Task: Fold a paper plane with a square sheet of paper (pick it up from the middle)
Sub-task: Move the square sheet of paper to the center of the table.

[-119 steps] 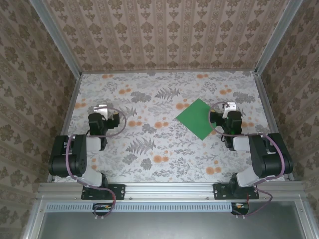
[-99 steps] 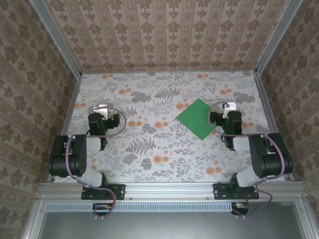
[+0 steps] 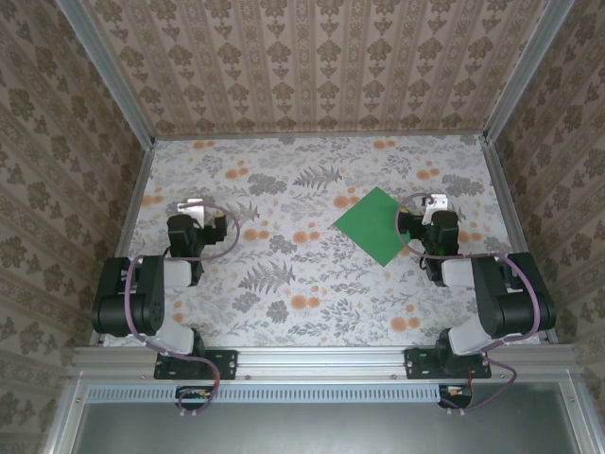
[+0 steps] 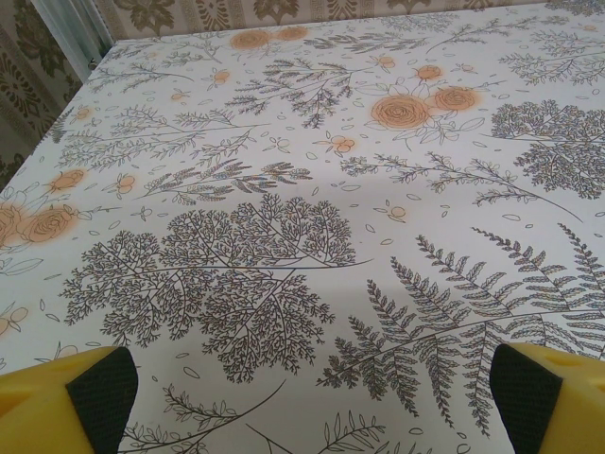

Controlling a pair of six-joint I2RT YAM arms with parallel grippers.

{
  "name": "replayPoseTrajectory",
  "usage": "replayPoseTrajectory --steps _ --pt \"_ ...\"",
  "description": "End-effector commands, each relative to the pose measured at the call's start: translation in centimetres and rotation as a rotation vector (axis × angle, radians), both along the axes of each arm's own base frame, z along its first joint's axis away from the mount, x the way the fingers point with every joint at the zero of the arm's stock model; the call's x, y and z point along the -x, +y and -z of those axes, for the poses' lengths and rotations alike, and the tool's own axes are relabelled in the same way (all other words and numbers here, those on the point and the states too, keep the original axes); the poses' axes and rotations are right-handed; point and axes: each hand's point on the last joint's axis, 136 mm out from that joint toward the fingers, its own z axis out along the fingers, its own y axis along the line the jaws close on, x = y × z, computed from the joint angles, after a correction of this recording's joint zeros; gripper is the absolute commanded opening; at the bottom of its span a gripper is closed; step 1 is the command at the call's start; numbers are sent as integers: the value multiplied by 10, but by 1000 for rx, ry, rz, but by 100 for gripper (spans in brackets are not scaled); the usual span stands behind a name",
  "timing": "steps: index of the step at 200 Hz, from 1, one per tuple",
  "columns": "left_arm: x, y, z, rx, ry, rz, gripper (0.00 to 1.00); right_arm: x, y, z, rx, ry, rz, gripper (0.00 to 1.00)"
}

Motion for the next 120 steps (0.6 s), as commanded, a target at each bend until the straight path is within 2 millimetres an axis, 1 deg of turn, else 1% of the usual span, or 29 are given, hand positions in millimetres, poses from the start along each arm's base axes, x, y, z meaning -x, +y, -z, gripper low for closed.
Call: replayPoseTrajectory --steps 1,49,71,85,91,94,96,99,120 --pt "-9 1 -11 -11 -37 13 100 -8 -2 -8 11 -30 2 100" --pt "-8 0 -10 -11 -38 14 100 -7 -2 -8 11 -31 2 100" --pt "-7 -3 -15 -16 -46 31 100 -6 -2 -12 11 -41 6 100" --pt "-5 0 -23 -12 -57 13 100 -3 -7 -23 13 -39 32 100" --pt "-4 2 -28 -12 -59 1 100 -1 -9 -32 14 -40 48 100" --pt "-3 3 -30 -12 -59 -6 100 0 -11 -31 15 -24 56 100" --pt "-3 4 -31 -12 -58 -13 100 0 -11 -40 14 -40 59 100" --pt "-2 5 -33 -11 -56 -22 100 1 -12 -46 14 -43 68 100" --pt "1 17 -49 2 -23 -100 100 9 -24 -74 -32 -20 159 100"
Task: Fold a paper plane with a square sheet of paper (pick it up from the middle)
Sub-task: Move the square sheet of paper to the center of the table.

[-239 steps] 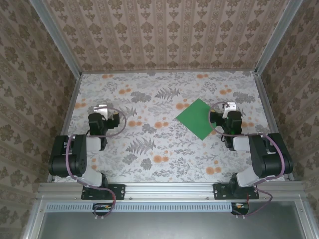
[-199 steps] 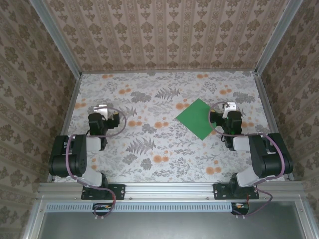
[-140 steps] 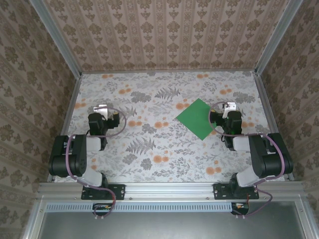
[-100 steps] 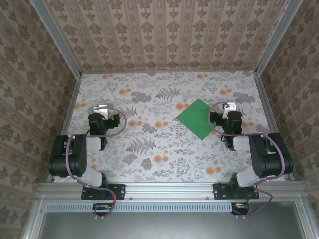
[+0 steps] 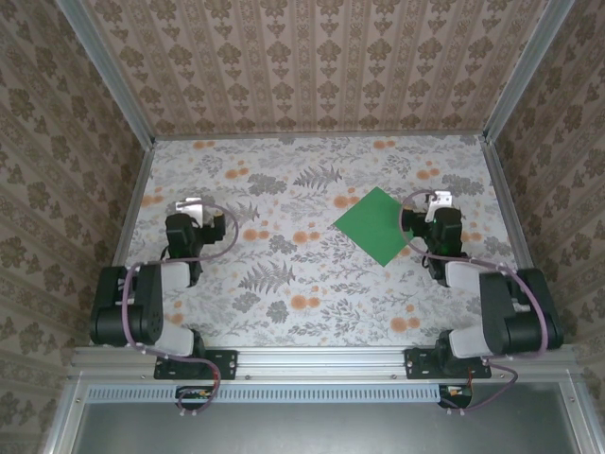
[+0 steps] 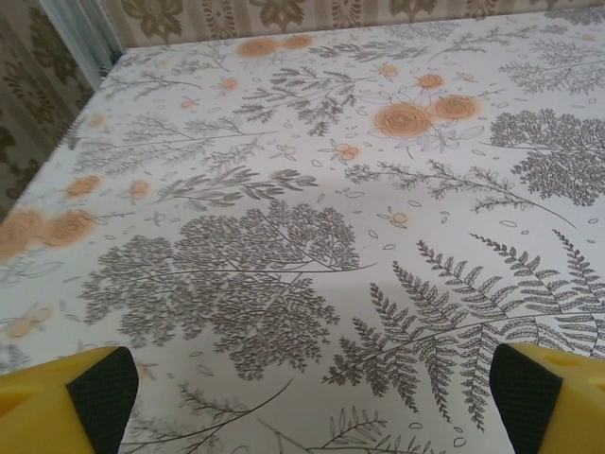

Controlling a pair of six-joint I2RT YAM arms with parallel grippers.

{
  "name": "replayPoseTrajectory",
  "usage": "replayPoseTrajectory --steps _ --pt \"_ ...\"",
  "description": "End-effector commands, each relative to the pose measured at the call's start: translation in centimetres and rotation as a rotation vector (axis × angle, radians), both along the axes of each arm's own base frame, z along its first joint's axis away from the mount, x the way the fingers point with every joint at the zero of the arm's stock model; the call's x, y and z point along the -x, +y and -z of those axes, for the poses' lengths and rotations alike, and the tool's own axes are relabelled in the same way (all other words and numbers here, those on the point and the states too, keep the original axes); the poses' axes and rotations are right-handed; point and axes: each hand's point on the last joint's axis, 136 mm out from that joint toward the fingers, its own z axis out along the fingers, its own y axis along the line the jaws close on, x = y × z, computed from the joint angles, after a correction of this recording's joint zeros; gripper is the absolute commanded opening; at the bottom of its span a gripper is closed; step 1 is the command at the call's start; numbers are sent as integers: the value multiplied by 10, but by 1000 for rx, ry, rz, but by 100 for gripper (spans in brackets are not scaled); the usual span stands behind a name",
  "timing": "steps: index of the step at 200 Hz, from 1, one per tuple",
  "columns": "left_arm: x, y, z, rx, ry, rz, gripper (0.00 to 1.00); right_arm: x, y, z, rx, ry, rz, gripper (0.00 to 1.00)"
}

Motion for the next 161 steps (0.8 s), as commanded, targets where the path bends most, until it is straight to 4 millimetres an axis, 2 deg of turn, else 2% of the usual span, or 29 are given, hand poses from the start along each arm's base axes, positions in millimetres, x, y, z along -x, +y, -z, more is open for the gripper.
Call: replayPoseTrajectory --steps 1,14,27,32,43,64,89,111,126,133,161 --pt "-2 14 -32 12 -9 -88 100 4 -17 -45 -42 -12 123 100" --pt "2 20 -41 48 27 -147 100 7 -19 -63 -101 8 162 100" --pt "8 29 -49 100 63 -233 100 15 -20 -66 -199 87 221 100" --pt "10 31 -52 124 78 -257 100 14 -17 -73 -230 96 220 100" --pt "16 29 -57 171 116 -273 100 14 -6 -75 -290 137 191 100" --pt "25 21 -67 273 178 -284 100 12 16 -73 -397 189 142 100" --pt "33 6 -75 333 251 -235 100 8 53 -62 -458 297 46 100" --pt "39 -7 -79 405 286 -196 100 7 90 -45 -470 407 -50 100" --pt "42 -17 -79 442 319 -159 100 7 115 -38 -469 454 -106 100" --pt "43 -23 -77 452 333 -132 100 7 127 -25 -468 498 -124 100" --pt "45 -38 -73 453 369 -57 100 8 169 -6 -504 590 -221 100"
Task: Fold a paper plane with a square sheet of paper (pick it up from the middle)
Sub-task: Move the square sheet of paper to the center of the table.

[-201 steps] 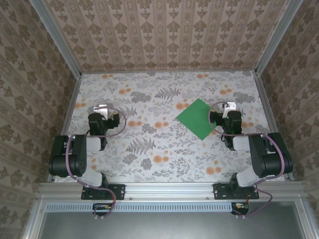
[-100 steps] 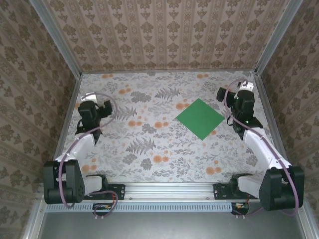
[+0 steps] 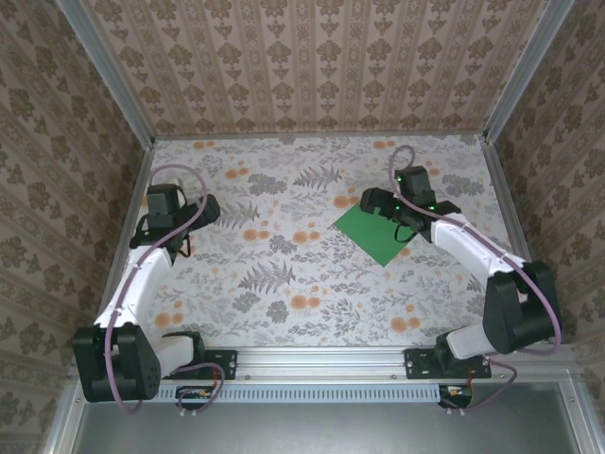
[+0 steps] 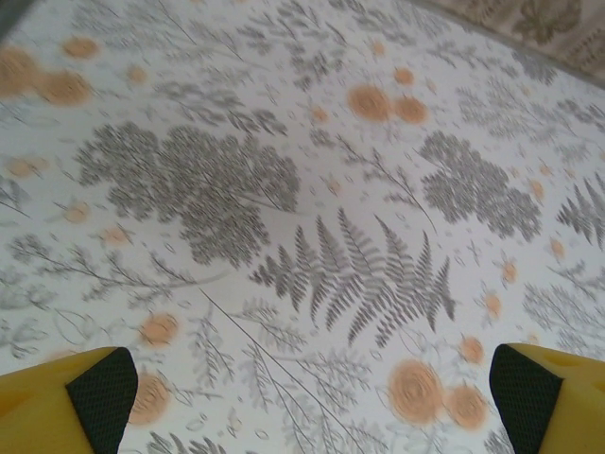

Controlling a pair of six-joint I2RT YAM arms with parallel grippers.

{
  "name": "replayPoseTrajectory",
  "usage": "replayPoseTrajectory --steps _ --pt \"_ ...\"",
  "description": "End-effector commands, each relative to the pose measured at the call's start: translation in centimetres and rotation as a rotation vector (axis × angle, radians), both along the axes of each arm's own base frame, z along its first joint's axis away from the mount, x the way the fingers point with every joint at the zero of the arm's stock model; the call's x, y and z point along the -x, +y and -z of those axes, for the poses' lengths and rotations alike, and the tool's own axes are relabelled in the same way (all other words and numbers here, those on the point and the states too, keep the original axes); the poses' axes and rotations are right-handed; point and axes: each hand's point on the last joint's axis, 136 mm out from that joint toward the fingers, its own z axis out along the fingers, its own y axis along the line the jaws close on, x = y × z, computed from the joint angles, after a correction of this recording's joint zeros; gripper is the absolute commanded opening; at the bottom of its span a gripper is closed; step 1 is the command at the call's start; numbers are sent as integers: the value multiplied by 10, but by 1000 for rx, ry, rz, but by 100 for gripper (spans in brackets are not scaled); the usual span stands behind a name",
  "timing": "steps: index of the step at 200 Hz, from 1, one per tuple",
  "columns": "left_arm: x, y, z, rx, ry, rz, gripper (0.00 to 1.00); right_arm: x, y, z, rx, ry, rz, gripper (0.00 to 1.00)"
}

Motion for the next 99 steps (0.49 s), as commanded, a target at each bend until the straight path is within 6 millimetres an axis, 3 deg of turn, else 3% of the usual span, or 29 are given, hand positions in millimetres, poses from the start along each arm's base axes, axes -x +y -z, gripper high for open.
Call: replayPoseTrajectory --steps 1,21,49,99 --pt "7 -22 -4 64 37 83 100 7 36 11 -76 90 -84 100" --pt "8 -24 -2 40 52 106 100 9 56 21 -86 119 -134 100" --pt "9 -26 1 25 69 131 100 11 64 42 -64 208 -129 100" --pt "6 -29 8 31 77 140 100 12 40 71 118 294 -48 98"
